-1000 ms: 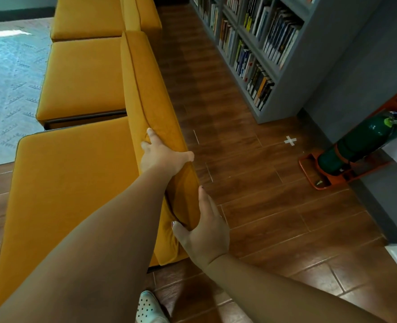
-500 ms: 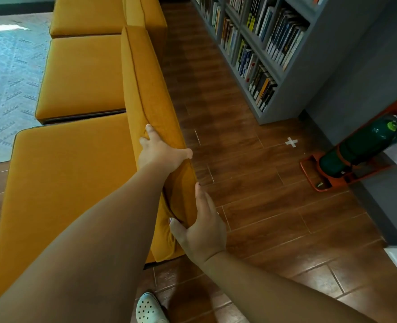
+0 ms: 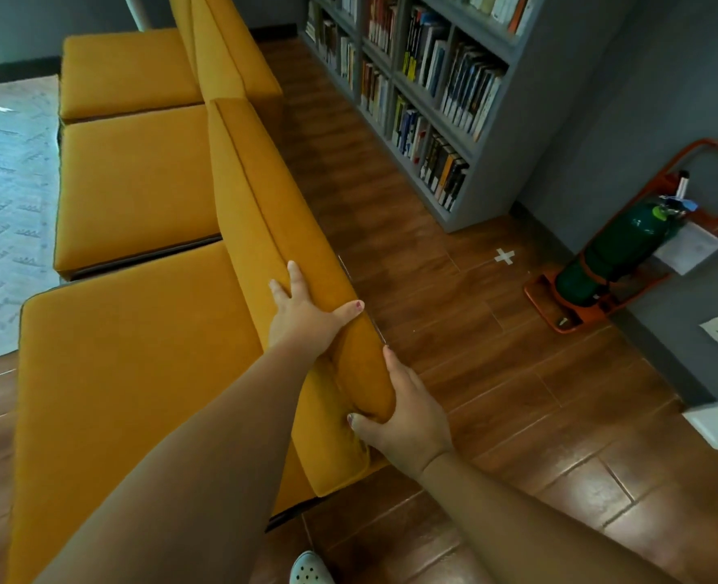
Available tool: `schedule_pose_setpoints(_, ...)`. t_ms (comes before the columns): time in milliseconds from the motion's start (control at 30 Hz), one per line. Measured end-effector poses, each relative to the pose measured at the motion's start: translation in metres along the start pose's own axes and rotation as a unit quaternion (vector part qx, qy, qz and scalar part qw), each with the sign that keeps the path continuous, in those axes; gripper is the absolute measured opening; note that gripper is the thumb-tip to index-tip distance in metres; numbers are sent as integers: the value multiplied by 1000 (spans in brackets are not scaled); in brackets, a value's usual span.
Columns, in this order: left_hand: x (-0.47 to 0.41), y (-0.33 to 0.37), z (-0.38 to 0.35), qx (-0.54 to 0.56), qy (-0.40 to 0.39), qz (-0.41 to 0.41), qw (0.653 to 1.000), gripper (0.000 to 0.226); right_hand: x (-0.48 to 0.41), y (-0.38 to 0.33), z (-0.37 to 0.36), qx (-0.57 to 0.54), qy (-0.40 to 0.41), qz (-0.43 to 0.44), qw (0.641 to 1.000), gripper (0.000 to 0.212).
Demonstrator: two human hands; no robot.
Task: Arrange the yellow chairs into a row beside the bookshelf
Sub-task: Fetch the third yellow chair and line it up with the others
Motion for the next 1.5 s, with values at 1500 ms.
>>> schedule_pose_setpoints(1500,230,-178,314,-163,-124,-327,923,57,274,-227,-116,-24,117,-194,974,73)
Point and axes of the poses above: each hand's wrist, its own x-axis away from the middle knuckle, its own z-axis out of the back of the hand, y = z × x, the point moved 1 cm from there along -x, towards the middle knuckle, and after that the axes turned 13 degrees about -z, right-handed, at the moved point
